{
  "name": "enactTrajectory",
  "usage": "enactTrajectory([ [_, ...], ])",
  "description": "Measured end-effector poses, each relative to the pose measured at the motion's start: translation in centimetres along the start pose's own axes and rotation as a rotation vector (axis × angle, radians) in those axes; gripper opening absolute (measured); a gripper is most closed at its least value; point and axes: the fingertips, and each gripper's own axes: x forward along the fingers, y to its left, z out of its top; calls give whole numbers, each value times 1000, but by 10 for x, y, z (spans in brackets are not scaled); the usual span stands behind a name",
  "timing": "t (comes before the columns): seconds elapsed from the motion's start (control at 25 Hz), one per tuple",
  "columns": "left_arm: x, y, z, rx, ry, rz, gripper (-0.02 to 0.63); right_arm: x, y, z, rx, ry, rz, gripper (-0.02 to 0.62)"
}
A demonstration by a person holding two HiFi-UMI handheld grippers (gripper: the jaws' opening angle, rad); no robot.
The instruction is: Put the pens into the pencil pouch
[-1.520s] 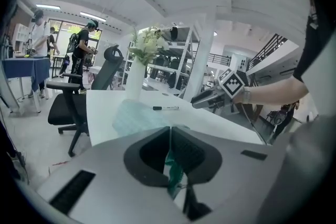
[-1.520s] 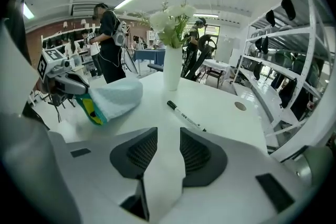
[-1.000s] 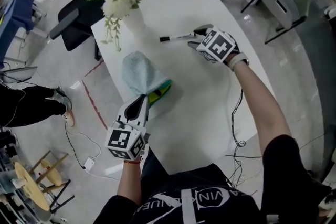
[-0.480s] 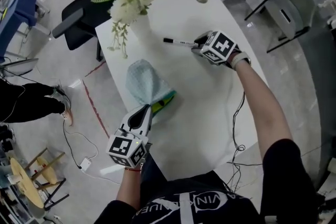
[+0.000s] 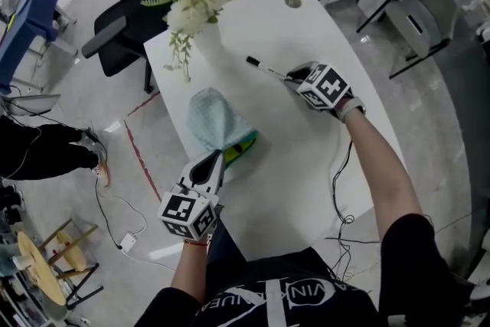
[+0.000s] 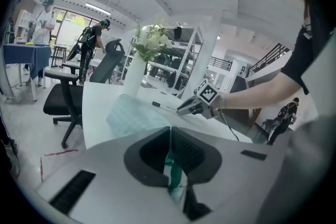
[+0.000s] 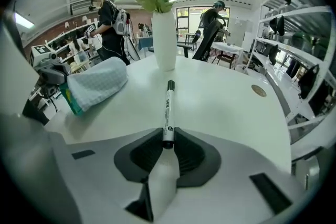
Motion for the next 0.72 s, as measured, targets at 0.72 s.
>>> enactTrajectory([
  [0.72,7,-2,-6,-68,-28,-33,12,-100,191,-57,166,-147,128,75],
])
